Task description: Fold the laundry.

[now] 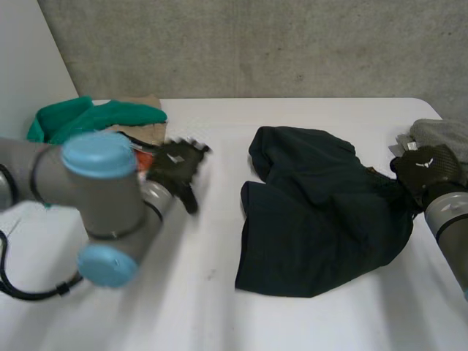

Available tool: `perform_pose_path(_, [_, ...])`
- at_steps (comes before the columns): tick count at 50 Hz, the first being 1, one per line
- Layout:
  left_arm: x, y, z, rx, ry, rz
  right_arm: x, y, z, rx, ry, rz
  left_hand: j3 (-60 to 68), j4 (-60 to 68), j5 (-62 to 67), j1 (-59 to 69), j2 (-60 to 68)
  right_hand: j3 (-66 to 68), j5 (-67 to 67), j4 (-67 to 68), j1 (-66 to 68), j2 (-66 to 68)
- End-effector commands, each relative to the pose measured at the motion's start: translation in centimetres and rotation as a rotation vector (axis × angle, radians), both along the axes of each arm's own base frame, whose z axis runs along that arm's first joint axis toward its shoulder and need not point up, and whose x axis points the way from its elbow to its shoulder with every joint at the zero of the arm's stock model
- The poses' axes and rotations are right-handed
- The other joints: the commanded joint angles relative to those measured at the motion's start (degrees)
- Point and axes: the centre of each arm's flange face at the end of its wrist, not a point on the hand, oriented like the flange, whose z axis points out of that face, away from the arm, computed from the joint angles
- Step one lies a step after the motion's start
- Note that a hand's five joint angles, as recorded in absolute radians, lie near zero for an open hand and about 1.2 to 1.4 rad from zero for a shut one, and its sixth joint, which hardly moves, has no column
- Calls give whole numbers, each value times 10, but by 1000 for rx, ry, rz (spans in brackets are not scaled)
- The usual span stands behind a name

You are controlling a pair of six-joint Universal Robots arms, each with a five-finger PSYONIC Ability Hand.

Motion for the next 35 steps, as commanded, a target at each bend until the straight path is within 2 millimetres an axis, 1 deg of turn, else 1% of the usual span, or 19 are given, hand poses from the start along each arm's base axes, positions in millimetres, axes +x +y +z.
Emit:
perform_pose_path(1, [-38, 93, -16, 89, -1, -210, 3, 12, 18, -14, -11, 43, 4, 9, -2, 17, 7, 115, 131, 112, 163, 114])
perform_pose_path(2, [-39, 99, -17, 92, -3, -225, 3, 12, 18, -13, -10, 43, 13, 18, 6, 25, 16, 115, 131, 112, 163, 114])
perform_pose_path(3, [-43, 113, -18, 95, -10, -257, 3, 12, 18, -13, -10, 43, 26, 31, 20, 39, 29, 115, 131, 112, 163, 114])
perform_pose_path(5, [-46, 131, -19, 101, -17, -300, 3, 13, 17, -10, -9, 47, 66, 71, 60, 79, 69, 115, 131, 112, 163, 114])
perform_pose_path(6, [-47, 135, -20, 103, -20, -311, 3, 13, 17, -10, -9, 47, 78, 83, 72, 91, 81, 115, 131, 112, 163, 114])
perform_pose_path(7, [-50, 144, -22, 108, -27, -333, 3, 13, 15, -5, -10, 46, 112, 117, 105, 124, 115, 115, 131, 112, 163, 114])
perform_pose_path(10, [-52, 157, -28, 118, -45, -362, 3, 12, 15, -3, -10, 48, 127, 132, 121, 140, 130, 115, 131, 112, 163, 114])
perform_pose_path(12, [-52, 159, -30, 121, -49, -362, 2, 12, 15, -3, -10, 46, 144, 149, 137, 157, 147, 115, 131, 112, 163, 114])
perform_pose_path(17, [-56, 155, -41, 119, -58, -358, 1, 11, 15, -1, -12, 44, 169, 174, 163, 182, 172, 115, 131, 112, 163, 114])
perform_pose_path(19, [-57, 154, -44, 112, -57, -360, 1, 11, 14, 2, -12, 43, 202, 208, 196, 215, 206, 115, 131, 112, 163, 114])
perform_pose_path(20, [-59, 151, -45, 92, -45, -359, 1, 11, 14, 2, -14, 42, 248, 253, 241, 261, 251, 115, 131, 112, 163, 114])
perform_pose_path(22, [-62, 148, -44, 63, -31, -356, 1, 12, 12, 8, -14, 42, 290, 295, 284, 303, 293, 115, 131, 112, 163, 114])
perform_pose_path(25, [-67, 142, -50, 8, -38, -347, 0, 13, 10, 14, -11, 41, 382, 388, 376, 395, 386, 115, 131, 112, 163, 114])
perform_pose_path(27, [-70, 137, -54, -44, -68, -341, 0, 12, 10, 14, -11, 39, 532, 537, 525, 545, 535, 115, 131, 112, 163, 114])
perform_pose_path(29, [-71, 134, -54, -80, -91, -332, -1, 11, 12, 7, -8, 36, 678, 683, 671, 691, 681, 115, 131, 112, 163, 114])
perform_pose_path(32, [-68, 120, -47, -167, -157, -274, -1, 8, 21, -18, -7, 34, 679, 684, 672, 691, 682, 115, 131, 112, 163, 114])
perform_pose_path(34, [-65, 113, -43, -189, -172, -247, -1, 8, 23, -24, -3, 36, 679, 684, 672, 691, 682, 115, 131, 112, 163, 114])
perform_pose_path(35, [-63, 109, -33, -213, -171, -230, 0, 6, 32, -39, 15, 44, 679, 684, 672, 691, 682, 115, 131, 112, 163, 114])
